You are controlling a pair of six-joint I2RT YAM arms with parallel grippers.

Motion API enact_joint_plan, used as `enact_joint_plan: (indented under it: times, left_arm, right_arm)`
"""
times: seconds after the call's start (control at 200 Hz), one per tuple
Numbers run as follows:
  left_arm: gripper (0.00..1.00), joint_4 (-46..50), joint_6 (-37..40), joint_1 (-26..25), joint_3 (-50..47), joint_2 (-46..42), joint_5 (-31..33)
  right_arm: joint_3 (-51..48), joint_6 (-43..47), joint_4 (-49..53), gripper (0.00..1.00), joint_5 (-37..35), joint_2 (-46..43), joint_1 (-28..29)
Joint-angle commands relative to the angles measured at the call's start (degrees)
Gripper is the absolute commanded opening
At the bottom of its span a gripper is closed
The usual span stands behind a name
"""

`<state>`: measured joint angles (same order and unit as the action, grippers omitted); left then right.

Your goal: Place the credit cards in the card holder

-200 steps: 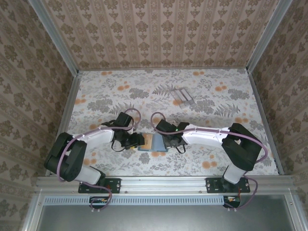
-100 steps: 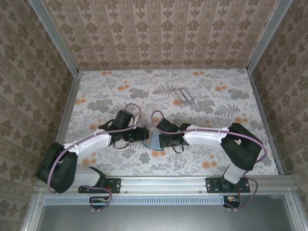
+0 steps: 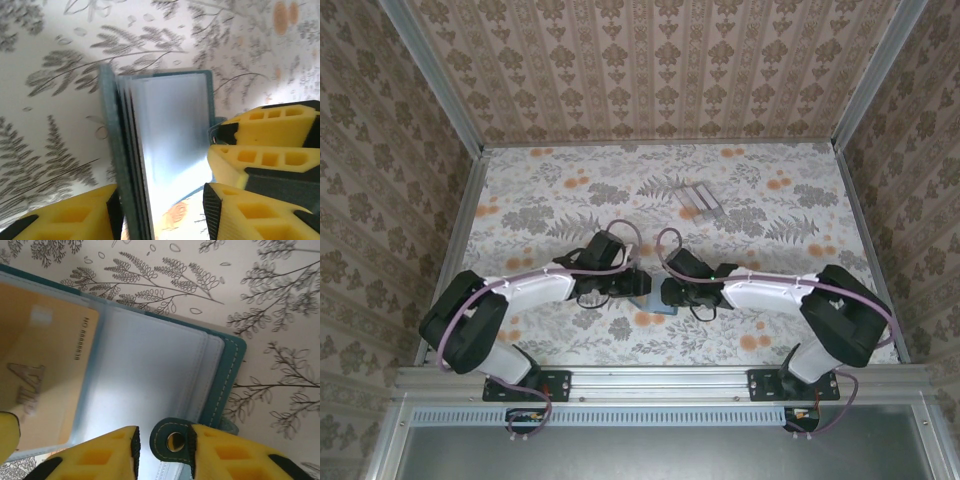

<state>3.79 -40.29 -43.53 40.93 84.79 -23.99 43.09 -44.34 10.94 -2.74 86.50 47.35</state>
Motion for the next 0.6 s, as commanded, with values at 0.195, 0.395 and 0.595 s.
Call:
enact_joint_plan:
  times: [0.195, 0.395, 0.595]
  left_arm:
    - [0.45, 5.82, 1.57, -3.22, 3.78, -1.24, 7.11]
    - [0.39, 8.16, 2.36, -6.13, 7.26, 0.53, 8.82]
    - [0.32, 10.28, 1.35, -6.34, 7.88, 0.22, 11.47]
  right_arm:
    - [-3.6, -0.05, 1.78, 0.23, -1.05, -5.88, -2.74]
    - [-4.07, 1.36, 1.76, 0.3, -0.23, -5.99, -3.47]
    - [-1.63, 6.09, 5.37, 0.51, -3.4, -5.47, -1.52]
